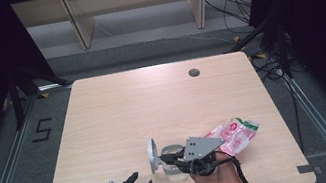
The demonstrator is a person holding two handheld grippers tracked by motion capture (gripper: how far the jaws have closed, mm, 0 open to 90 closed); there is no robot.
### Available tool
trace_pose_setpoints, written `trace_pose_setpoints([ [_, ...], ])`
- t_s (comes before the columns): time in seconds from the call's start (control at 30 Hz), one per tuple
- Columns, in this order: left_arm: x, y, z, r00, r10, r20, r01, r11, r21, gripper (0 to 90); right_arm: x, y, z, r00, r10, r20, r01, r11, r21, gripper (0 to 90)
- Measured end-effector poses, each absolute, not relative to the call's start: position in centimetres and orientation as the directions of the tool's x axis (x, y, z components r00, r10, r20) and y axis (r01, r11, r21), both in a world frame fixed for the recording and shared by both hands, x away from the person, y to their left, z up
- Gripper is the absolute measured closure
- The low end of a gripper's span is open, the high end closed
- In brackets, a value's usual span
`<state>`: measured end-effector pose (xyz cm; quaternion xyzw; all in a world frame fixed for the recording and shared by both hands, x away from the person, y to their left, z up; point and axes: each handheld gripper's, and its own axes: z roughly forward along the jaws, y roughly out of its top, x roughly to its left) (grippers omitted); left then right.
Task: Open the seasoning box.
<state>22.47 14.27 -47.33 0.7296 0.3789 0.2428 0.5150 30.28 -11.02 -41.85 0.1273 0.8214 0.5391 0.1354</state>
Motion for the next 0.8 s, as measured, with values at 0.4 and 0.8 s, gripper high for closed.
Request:
trace_pose_setpoints([
  [0.4, 22.4, 14.4, -47.2, 0.576, 0.816, -0.055, 0.324, -0.166, 0.931, 36.1, 30.6, -13.3, -42.3, -0.915, 0.396, -0.071, 0.092, 0.379, 0.921, 84.7],
  [0.8, 22.3, 14.4, -47.1, 0.569, 0.819, -0.066, 0.336, -0.159, 0.928, 30.4, 30.3, -18.1, -42.8, -0.844, 0.536, 0.013, 0.208, 0.305, 0.929, 58.1],
])
